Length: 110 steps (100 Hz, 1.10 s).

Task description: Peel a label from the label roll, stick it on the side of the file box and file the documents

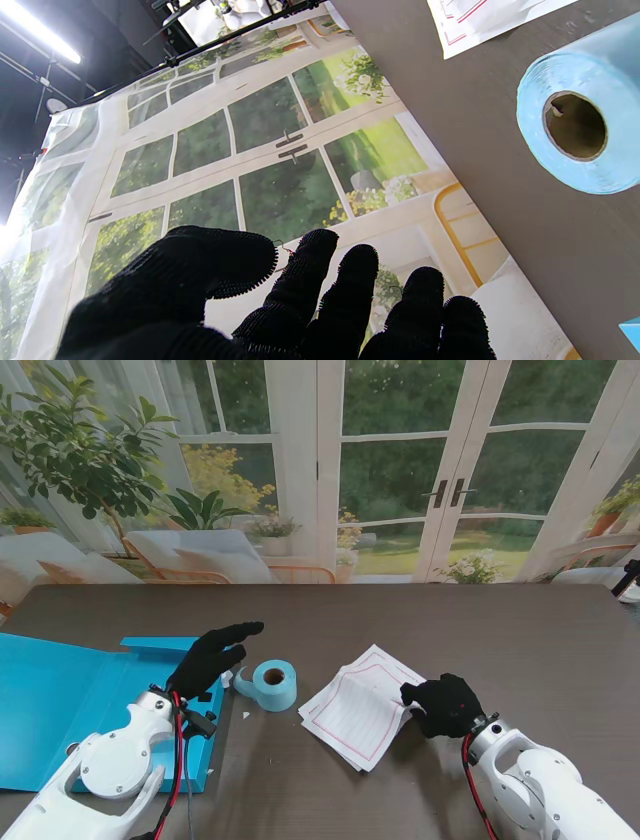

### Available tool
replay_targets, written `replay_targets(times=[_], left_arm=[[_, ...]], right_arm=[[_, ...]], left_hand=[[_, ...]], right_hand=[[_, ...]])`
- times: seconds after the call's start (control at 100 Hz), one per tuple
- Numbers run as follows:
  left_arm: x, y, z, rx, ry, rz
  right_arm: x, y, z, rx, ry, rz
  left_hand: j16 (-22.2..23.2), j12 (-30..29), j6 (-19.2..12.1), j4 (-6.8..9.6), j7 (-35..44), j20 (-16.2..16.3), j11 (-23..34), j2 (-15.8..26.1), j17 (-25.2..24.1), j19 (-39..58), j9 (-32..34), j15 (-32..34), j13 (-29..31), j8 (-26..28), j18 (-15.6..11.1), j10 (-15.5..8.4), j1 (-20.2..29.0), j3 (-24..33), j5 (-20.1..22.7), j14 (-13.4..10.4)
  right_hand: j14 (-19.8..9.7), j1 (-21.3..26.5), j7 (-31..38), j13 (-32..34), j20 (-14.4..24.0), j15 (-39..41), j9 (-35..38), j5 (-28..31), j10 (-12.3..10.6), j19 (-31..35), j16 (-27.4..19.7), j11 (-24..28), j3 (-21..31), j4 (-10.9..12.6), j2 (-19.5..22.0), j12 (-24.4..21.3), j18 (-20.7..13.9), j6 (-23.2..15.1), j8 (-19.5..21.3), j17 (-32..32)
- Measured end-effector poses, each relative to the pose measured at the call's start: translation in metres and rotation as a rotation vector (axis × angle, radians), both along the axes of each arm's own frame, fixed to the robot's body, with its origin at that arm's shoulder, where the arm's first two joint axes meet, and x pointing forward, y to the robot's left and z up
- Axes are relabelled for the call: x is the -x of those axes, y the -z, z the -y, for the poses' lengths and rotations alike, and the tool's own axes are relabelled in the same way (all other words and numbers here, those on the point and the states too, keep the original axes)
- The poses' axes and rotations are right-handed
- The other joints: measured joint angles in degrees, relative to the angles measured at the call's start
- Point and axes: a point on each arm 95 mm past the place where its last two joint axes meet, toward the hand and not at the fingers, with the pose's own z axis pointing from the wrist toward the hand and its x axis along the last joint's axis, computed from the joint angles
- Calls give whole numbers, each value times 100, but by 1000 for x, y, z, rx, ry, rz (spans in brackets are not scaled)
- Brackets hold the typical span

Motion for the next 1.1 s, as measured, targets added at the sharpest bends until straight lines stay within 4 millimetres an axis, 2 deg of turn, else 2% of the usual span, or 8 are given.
replay_targets(times=[0.07,0.12,0.16,0.29,0.81,0.83,1.02,1.1], left_arm=[[0,0,0,-2,1,-3],[0,1,0,-3,1,-4],[0,1,0,-3,1,-5],[0,1,0,-5,3,-7],[-1,0,0,-11,15,-25],[-1,0,0,-11,16,-25],[-1,-1,0,-11,20,-27],[-1,-1,1,-10,21,-27]], right_arm=[[1,-1,-2,3,9,0],[2,-1,-3,6,15,-6],[2,0,-4,10,20,-13],[2,3,-8,23,43,-24],[5,7,-12,102,97,-35],[6,7,-12,106,97,-36],[8,8,-12,147,107,-47],[8,9,-11,162,121,-53]], left_hand=[[0,-1,0,0,-2,0,0,53,-2,0,0,0,0,0,0,1,0,0,0,0],[0,-2,0,0,-2,0,-51,53,-3,0,-65,0,0,0,0,2,0,0,0,0],[0,-3,0,0,-3,0,-10,53,-3,0,-65,0,0,0,0,3,0,0,-1,0],[0,-37,0,-1,-4,0,-10,52,-5,0,-65,0,0,0,1,3,0,0,-2,0],[0,-38,1,-2,-14,0,-11,52,-13,-1,-65,0,0,-1,1,3,0,0,-3,2],[0,-38,1,-122,-14,0,-11,52,-14,-1,-65,0,0,-1,1,3,0,0,-3,2],[0,-39,1,-122,-15,0,-11,52,-17,-2,-65,0,0,-1,1,3,0,0,-3,2],[0,-39,1,-122,-15,0,-11,52,-52,-2,-65,0,0,-1,0,3,0,0,-3,3]], right_hand=[[33,-417,-219,-96,0,0,-130,-52,38,0,5,21,20,269,67,0,52,135,195,0],[61,-728,-438,-153,0,0,-176,-52,60,0,5,79,132,689,63,-15,60,210,662,0],[67,-890,-573,-154,0,7,-237,-75,71,0,6,87,142,862,61,-21,63,264,878,0],[102,-946,-673,-213,0,22,-353,-123,109,0,7,145,142,868,60,-34,72,344,993,0],[136,-947,-1096,-824,48,141,-1258,-1494,181,0,1,336,142,868,-206,-104,79,844,1005,0],[136,-947,-1075,-880,79,154,-1305,-1538,182,0,-23,319,142,868,-206,-104,79,846,1005,0],[140,-939,-1185,-1163,105,210,-1701,-1973,199,-23,-55,385,135,868,-266,-124,79,1022,989,0],[169,-869,-1207,-1367,107,222,-2065,-2242,253,-72,-96,452,135,868,-683,-128,79,1099,889,-27]])
